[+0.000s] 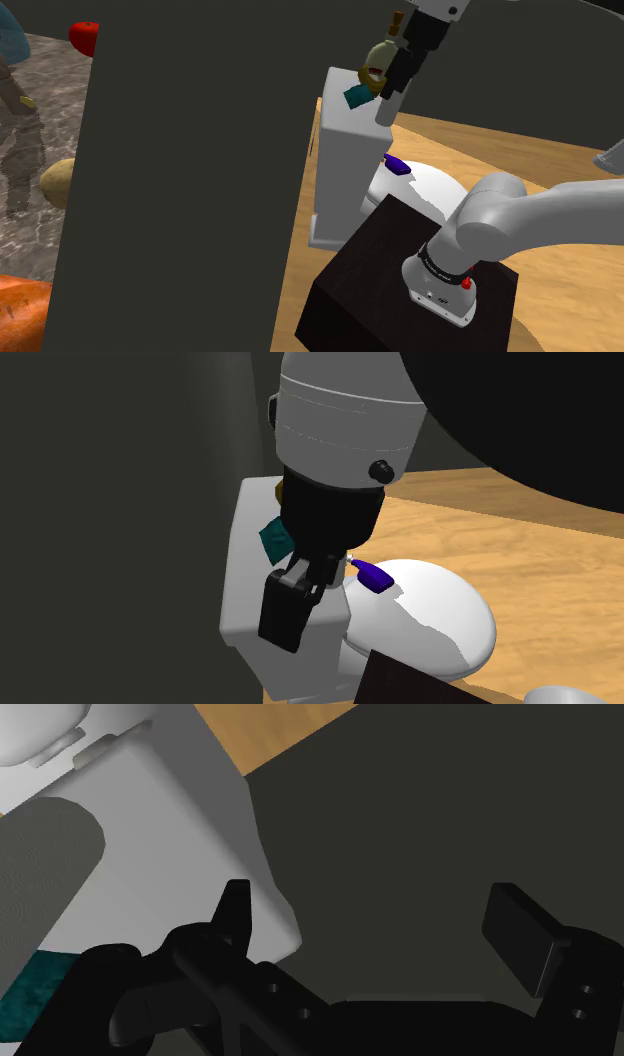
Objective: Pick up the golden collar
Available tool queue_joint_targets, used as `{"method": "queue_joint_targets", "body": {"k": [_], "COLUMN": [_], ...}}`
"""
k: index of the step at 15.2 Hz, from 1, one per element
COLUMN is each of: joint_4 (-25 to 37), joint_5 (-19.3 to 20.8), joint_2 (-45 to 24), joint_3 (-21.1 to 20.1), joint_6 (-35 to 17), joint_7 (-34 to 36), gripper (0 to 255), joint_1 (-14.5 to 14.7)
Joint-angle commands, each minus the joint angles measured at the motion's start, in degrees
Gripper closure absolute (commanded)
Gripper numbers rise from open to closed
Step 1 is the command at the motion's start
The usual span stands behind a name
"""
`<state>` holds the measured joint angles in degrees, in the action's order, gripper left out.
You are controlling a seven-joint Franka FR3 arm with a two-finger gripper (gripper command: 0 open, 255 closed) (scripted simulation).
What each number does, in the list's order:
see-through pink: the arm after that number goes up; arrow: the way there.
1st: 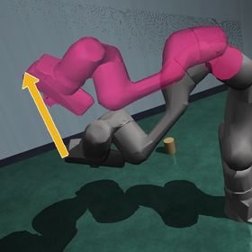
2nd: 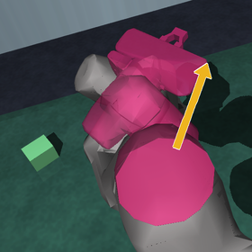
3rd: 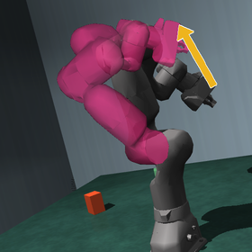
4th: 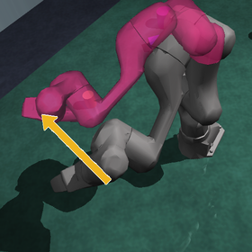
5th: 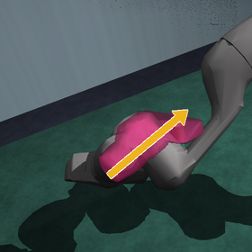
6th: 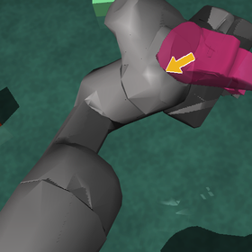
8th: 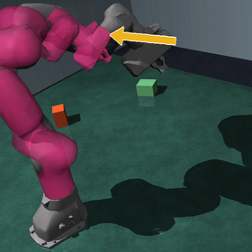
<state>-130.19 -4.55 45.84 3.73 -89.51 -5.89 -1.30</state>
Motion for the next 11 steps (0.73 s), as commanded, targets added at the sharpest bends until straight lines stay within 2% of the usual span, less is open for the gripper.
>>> {"method": "queue_joint_targets", "body": {"k": [1,11], "joint_4": [0.0,6.8], "joint_5": [0.0,4.4], "joint_2": [0.0,-14.0], "joint_3": [0.0,13.6], "joint_6": [0.0,-4.1], "joint_7": [0.0,-18.6], "gripper": [0,0], "joint_1": [0.0,0.2]}}
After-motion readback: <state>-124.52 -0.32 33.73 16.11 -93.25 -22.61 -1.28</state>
